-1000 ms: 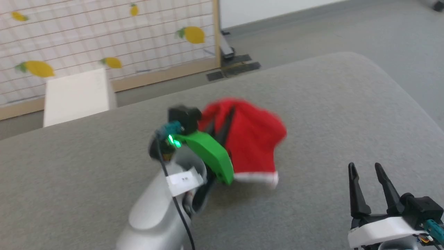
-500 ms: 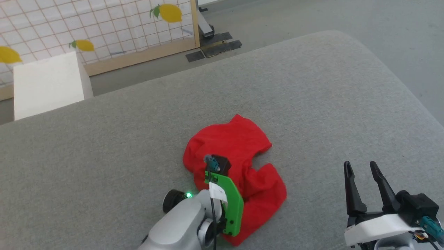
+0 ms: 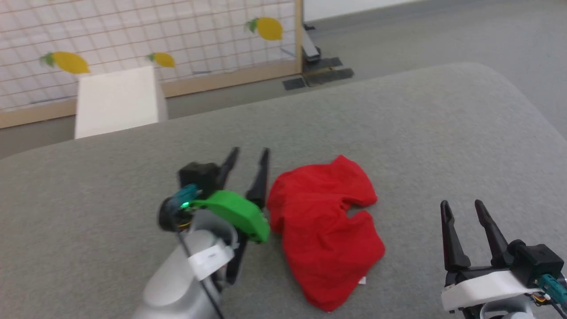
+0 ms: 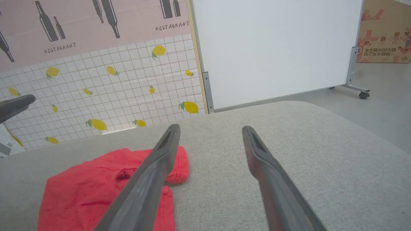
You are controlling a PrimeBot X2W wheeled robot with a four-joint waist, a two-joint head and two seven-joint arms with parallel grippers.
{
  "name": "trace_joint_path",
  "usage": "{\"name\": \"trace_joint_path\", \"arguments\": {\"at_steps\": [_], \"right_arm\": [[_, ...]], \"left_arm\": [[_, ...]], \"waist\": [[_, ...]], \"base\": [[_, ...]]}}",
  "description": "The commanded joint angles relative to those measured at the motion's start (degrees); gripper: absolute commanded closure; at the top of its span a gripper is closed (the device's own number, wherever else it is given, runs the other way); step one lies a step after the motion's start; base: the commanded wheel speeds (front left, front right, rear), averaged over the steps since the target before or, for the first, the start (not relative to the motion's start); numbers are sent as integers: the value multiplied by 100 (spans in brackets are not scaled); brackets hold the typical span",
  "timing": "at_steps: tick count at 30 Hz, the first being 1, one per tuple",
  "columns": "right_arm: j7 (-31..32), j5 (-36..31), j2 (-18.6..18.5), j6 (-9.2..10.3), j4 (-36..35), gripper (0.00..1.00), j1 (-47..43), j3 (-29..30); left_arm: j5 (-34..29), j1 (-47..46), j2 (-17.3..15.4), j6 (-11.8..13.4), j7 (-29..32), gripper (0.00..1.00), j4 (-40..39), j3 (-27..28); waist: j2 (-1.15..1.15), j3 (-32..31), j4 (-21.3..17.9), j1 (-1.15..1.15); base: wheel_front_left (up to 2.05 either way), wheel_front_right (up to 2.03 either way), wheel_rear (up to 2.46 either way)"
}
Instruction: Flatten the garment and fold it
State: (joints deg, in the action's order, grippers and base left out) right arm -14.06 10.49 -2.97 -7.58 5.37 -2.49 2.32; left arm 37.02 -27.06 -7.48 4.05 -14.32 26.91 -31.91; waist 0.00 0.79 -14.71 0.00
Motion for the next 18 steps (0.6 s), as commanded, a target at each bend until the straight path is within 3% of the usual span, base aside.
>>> {"name": "trace_joint_path", "arguments": {"at_steps": [1,7,18], "right_arm": [[26,-53,9,9,-67,0,-53,9],[118,-117,9,9,-261,0,-89,16],[343,-275,9,9,-384,0,-127,-9]], "left_arm": [[-117,217,-125,59,-50,0,-164,153],[-836,1098,-325,174,-65,0,-1195,948],[-1830,2319,-98,-2,-67,0,-1839,1983]], "waist": [[0,-217,328,0],[0,-266,627,0],[0,-172,1015,0]], "base": [[0,0,0],[0,0,0],[0,0,0]]}}
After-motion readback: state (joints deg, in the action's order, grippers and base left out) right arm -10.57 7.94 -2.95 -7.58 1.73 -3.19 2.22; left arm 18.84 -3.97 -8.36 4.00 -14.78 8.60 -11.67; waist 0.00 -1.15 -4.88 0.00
